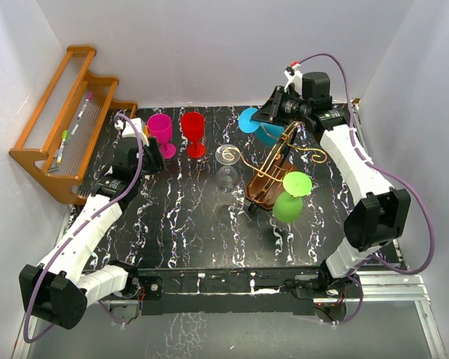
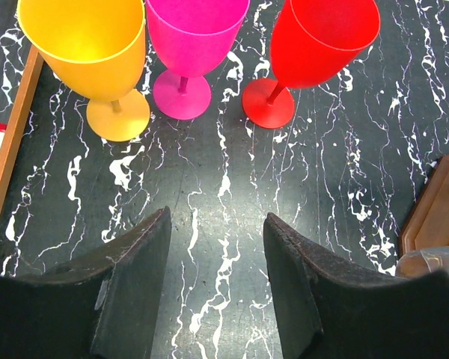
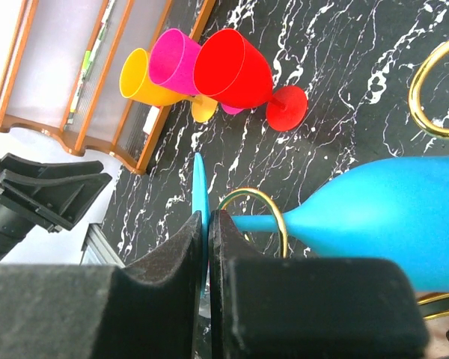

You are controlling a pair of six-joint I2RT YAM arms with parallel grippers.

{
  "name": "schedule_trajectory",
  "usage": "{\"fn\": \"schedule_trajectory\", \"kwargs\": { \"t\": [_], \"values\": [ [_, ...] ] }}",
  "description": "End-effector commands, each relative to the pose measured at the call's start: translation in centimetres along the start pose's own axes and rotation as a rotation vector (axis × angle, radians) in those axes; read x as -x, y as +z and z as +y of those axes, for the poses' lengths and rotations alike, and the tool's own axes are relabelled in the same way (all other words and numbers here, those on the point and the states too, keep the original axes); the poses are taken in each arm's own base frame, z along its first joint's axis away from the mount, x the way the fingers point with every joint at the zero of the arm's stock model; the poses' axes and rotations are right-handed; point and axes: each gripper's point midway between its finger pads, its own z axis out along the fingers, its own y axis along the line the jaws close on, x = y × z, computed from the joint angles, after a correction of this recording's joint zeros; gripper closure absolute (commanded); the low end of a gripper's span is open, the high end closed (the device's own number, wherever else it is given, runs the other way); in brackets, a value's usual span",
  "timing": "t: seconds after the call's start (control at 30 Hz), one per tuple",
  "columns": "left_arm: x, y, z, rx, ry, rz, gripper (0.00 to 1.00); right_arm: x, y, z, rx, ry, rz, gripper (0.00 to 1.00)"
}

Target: Take the wine glass off the wine glass rack

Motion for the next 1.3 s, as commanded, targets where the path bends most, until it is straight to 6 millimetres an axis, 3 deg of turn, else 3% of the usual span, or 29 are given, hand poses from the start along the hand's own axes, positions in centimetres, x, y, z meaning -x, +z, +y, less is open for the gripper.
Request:
{"fn": "schedule_trajectory", "kwargs": {
  "t": [0.0,0.2,0.4,0.67,0.8,0.93,1.07,1.1,1.27],
  "values": [
    [1.3,-0.5,-0.4,-0.018,-0.017,-0.025,0.49,2.7,-2.6,2.3,0.020,-0.082,-0.131,0.92],
    [1.2,-0.4,-0.4,-0.018,-0.017,-0.022,0.49,2.0,-3.3,2.4,0.026,-0.080,-0.114,0.92],
    [1.2,-0.4,-0.5,-0.022,-0.016,-0.020,0.49,-0.3,-4.0,3.6,0.105,-0.086,-0.022,0.92],
    [1.2,-0.4,-0.5,-0.023,-0.018,-0.019,0.49,-3.2,-3.7,6.8,0.192,-0.139,0.080,0.92],
    [1.3,-0.5,-0.6,-0.025,-0.018,-0.020,0.47,-3.5,-2.0,8.8,0.228,-0.204,0.090,0.92],
    [1.9,-1.1,-0.2,-0.004,-0.040,-0.044,0.46,-1.6,0.1,10.2,0.260,-0.259,0.044,0.92],
    [2.4,-2.2,0.0,-0.003,-0.100,-0.077,0.44,0.5,2.4,13.3,0.326,-0.353,-0.010,0.92],
    [2.2,-2.4,0.0,-0.005,-0.110,-0.078,0.44,0.3,3.9,13.3,0.323,-0.368,0.001,0.92],
    [2.8,-3.5,0.3,0.002,-0.131,-0.087,0.42,0.4,6.3,15.9,0.304,-0.512,-0.033,0.92]
  ]
}}
